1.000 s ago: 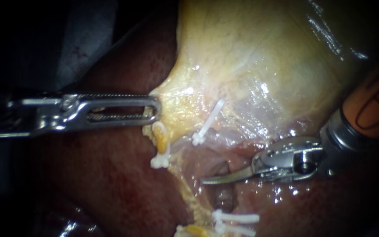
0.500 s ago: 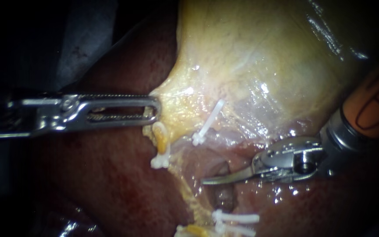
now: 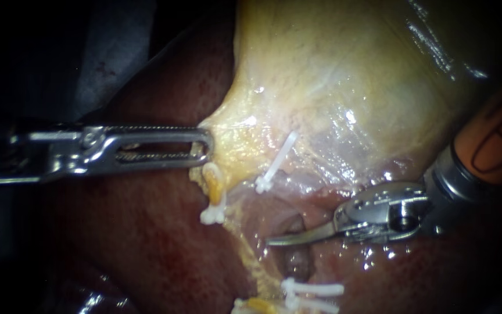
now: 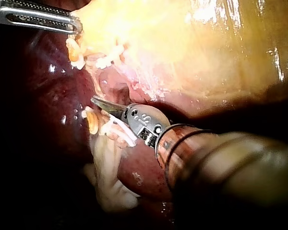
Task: Go back from the cut right tube
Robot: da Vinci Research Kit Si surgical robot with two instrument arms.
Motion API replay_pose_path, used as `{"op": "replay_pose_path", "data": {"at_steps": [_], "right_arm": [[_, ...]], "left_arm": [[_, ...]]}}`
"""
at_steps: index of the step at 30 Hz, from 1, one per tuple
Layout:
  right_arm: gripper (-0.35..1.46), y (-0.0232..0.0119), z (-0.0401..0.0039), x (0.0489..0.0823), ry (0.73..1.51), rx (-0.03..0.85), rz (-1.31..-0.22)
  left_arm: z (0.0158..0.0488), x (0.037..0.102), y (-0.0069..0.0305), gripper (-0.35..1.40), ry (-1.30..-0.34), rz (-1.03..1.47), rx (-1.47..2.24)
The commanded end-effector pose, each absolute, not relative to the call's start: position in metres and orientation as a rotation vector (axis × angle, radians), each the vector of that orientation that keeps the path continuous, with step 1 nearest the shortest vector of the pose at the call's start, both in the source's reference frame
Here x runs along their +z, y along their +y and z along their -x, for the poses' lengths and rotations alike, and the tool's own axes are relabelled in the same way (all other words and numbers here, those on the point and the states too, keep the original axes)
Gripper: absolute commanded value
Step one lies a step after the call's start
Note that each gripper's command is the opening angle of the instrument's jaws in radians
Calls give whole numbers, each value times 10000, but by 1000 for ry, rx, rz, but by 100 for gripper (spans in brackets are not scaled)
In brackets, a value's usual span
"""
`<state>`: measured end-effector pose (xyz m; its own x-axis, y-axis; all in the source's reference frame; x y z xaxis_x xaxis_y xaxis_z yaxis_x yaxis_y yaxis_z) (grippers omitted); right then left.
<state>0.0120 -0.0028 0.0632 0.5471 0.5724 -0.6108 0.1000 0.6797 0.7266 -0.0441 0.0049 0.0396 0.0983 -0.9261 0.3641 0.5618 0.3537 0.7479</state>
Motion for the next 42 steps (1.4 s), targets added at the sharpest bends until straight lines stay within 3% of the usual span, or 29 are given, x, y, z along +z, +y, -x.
{"op": "replay_pose_path", "data": {"at_steps": [1, 8, 21, 29, 42], "right_arm": [[67, -28, -120, 633, 976, 322, -796], [93, -28, -120, 632, 990, 283, -779], [94, -22, -102, 621, 1000, 268, -774], [93, 11, -54, 579, 1029, 284, -719], [104, 91, 4, 517, 1122, 281, -511]], "left_arm": [[440, 396, 49, -35, -929, -483, -1166], [441, 395, 48, -35, -930, -480, -1161], [440, 395, 48, -35, -930, -480, -1161], [440, 395, 48, -35, -930, -480, -1161], [440, 395, 48, -35, -930, -480, -1161]]}}
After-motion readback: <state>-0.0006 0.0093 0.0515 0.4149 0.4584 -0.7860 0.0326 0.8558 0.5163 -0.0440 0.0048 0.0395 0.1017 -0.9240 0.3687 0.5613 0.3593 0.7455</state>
